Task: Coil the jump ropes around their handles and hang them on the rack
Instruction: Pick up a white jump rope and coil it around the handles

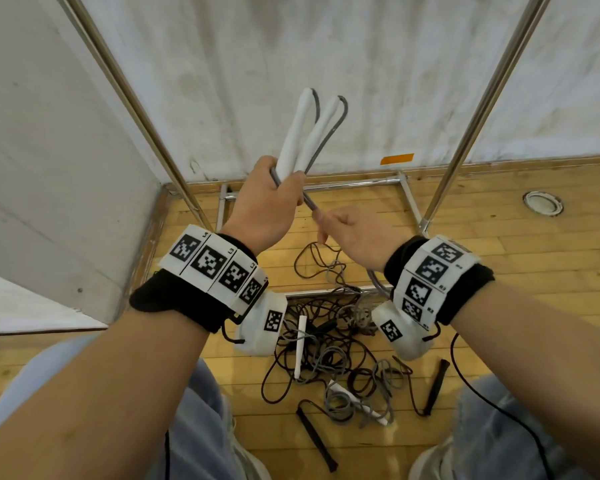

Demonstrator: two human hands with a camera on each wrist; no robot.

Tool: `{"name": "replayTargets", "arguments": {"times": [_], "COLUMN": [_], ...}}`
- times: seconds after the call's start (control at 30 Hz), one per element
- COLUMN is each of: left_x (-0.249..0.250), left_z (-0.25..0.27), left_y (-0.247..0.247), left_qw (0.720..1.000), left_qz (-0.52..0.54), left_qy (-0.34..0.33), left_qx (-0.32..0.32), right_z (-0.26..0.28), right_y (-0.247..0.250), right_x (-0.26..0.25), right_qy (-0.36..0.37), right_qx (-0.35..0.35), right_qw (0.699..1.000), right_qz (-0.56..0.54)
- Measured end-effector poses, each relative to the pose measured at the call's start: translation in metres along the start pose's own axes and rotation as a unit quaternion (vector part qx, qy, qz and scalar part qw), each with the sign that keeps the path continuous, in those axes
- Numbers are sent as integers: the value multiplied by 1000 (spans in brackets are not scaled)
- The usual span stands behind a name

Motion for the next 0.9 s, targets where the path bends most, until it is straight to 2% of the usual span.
{"name": "replayTargets", "arguments": {"times": [0.1,0.2,0.37,0.57,0.73,0.8,0.9], "left_x": [-7,-14,-23,-26,-29,-33,-43], "left_z": [-4,-6,-3,0,-1,-4,-7], "left_y": [6,6,-7,-27,-22,-15,-7], "left_qw": [995,981,973,944,936,933,918], "left_qz": [-96,-192,-228,-325,-350,-356,-389], "left_qy": [9,21,32,33,34,43,78], "left_qx": [16,4,-31,-42,-17,2,9], "right_z": [0,2,6,13,21,25,30], "right_y": [-5,8,26,-8,-10,2,41], "right_x": [-4,-10,-23,-44,-54,-57,-53], "right_qy": [-2,2,19,49,63,70,71], "right_qx": [-31,-8,26,-55,-62,-42,42], "right_qw": [999,998,999,997,996,997,996], "right_qz": [33,62,38,4,-12,-5,-27]}}
Point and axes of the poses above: each hand's wrist, its own z-axis away from the middle knuckle, its own y-axis out of the back of the hand, x = y × z, the point moved 10 cm from there along -z, towards the middle knuckle, and after that the axes turned 7 degrees about -x, right-handed, at the moved point
